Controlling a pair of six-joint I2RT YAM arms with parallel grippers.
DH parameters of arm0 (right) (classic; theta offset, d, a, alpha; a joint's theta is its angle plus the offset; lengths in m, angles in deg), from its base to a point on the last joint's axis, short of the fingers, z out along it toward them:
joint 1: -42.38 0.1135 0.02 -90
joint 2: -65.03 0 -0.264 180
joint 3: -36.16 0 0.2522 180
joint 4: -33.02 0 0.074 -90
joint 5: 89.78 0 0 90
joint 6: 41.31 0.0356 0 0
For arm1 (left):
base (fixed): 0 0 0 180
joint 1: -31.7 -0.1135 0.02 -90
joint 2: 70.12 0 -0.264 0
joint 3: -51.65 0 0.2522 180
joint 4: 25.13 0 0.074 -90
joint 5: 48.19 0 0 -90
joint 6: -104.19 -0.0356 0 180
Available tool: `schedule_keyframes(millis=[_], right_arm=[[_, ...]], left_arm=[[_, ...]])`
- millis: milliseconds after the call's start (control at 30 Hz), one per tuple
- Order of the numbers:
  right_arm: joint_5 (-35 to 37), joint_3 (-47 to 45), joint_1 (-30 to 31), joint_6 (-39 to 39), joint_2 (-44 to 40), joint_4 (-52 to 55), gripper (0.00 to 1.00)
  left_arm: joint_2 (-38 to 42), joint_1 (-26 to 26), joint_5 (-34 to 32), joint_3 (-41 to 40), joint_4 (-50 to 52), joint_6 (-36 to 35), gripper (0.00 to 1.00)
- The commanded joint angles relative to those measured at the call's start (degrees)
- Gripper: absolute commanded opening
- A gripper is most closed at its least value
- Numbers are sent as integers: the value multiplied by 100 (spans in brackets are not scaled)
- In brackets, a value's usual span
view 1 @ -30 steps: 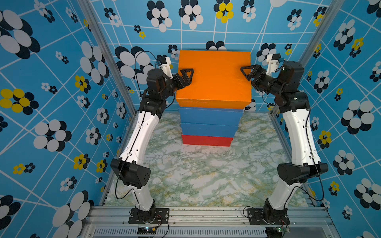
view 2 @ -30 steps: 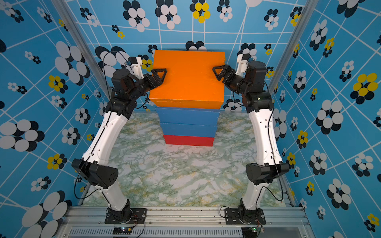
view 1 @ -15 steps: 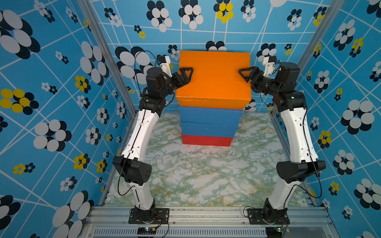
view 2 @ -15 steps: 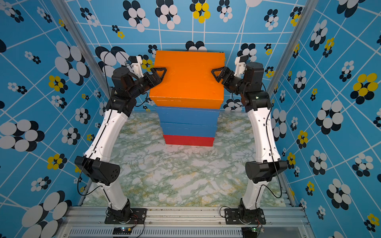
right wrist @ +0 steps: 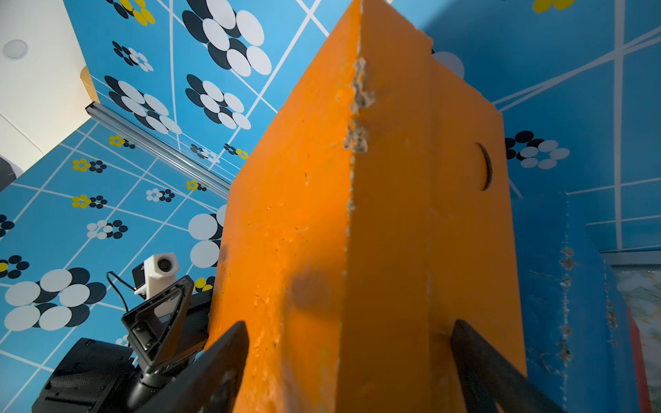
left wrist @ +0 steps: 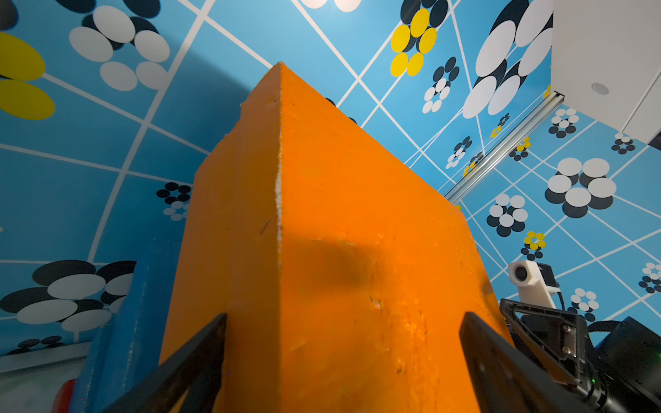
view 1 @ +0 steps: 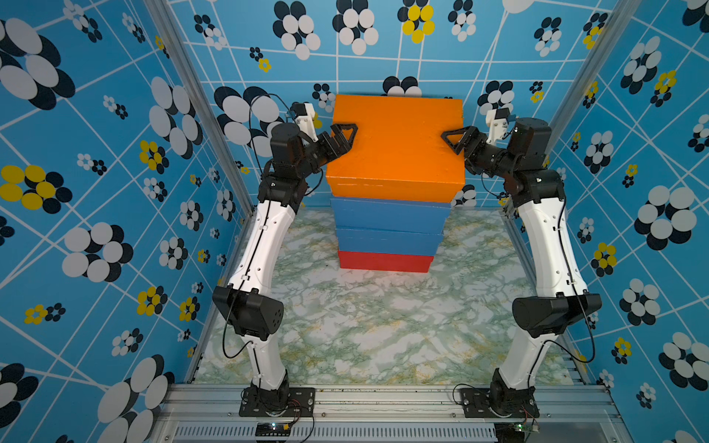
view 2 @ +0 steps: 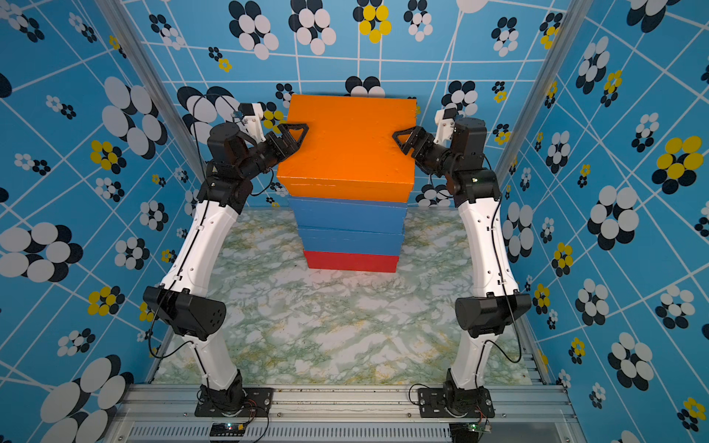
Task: Stack the shoeboxes
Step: Place the shoebox at the shoebox.
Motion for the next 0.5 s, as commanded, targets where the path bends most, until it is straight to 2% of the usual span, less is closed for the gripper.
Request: schedule_keyframes(millis=[0, 467], right_arm=[[-348, -90, 21, 92, 126, 208, 90], [-318, -175, -6, 144, 57, 267, 86]], left_arm=[[-287, 30, 387, 59, 207, -181, 99], [-272, 2, 541, 60, 217, -92, 99]])
